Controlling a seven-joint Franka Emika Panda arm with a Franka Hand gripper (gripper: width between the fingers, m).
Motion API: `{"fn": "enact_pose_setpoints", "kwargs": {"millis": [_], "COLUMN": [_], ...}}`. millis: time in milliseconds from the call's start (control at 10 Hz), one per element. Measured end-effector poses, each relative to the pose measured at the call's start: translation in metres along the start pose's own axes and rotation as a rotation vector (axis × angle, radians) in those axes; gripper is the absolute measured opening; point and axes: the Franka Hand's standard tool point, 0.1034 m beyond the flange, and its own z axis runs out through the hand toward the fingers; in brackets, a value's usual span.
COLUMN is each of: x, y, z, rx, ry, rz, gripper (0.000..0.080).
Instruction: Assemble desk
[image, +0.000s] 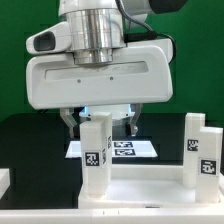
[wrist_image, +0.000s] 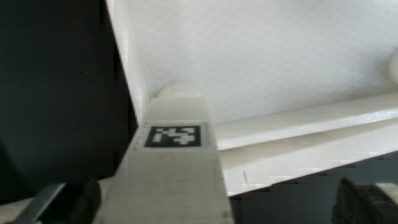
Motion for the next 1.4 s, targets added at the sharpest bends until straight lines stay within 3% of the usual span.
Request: {"fn": "enact_pose_setpoints", "kwargs": {"millis": [100,200,300,400,500,600,900,1100,1200,1300,1400], "x": [0.000,0.000,0.000,0.000,0.000,-0.001,0.003,0.006,0.008,0.008,0.008], "y": [0.001,0.001,0.000,0.000,0.000,-0.003,-0.008,-0.010,-0.008,-0.009,-0.009], "z": [0.000,0.000,0.000,0.000,0.000,0.001,0.002,0.004,0.004,0.004,0.004], "rx": [0.000,0.000,0.001,0.001,0.001,0.000,0.014,0.053,0.074,0.073,0.052], "ry": [0.000,0.000,0.000,0.000,0.000,-0.001,0.001,-0.005,-0.009,-0.008,0.010], "rz": [0.001,0.002,0.078,0.127,0.222,0.366,0.871,1.194,1.230,1.227,1.090], "gripper": [0.0649,0.0538,0.0538,0.0337,0.0337,0.0284,0.0284,0.0284,0.0284,0.0284,0.0284]}}
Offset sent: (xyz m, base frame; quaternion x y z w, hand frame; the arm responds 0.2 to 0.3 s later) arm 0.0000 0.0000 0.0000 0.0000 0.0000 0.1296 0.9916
